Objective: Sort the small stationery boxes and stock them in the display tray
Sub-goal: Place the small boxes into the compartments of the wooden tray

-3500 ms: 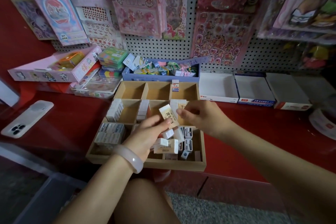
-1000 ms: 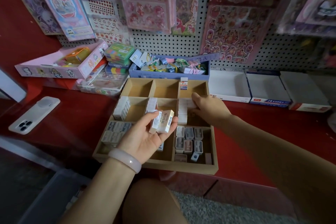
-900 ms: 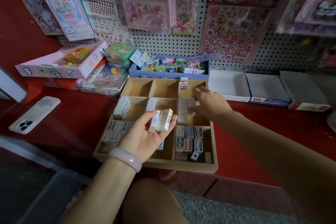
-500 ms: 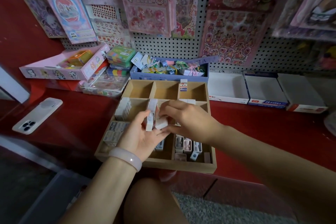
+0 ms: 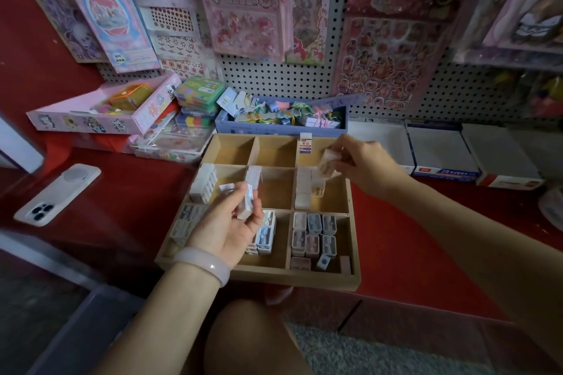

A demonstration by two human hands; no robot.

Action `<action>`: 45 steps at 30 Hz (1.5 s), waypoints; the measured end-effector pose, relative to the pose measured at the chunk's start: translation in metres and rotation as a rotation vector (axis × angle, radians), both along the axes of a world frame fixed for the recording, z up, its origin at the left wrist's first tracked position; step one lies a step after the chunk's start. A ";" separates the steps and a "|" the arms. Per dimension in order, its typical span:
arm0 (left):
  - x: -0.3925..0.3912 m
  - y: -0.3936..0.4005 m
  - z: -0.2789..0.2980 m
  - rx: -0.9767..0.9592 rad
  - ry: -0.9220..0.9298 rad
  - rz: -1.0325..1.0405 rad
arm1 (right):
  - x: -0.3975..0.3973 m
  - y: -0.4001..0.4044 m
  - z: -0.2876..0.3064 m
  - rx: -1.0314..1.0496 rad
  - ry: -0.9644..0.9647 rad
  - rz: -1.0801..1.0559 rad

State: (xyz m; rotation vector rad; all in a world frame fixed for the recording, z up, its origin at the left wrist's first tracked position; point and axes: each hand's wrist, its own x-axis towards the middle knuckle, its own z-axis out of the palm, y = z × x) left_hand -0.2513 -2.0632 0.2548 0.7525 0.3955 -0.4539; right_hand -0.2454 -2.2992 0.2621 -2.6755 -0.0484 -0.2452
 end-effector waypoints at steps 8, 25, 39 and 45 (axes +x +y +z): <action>0.000 0.002 -0.004 -0.007 -0.003 -0.068 | 0.003 0.018 -0.035 -0.142 0.252 -0.023; -0.009 0.006 -0.001 -0.035 -0.038 -0.099 | -0.008 0.042 -0.020 0.019 -0.219 0.041; 0.000 0.028 -0.003 0.079 -0.084 -0.167 | 0.014 0.093 -0.008 0.037 -0.322 0.371; 0.011 0.070 -0.017 0.125 -0.075 0.067 | 0.064 0.149 -0.008 0.212 -0.118 0.250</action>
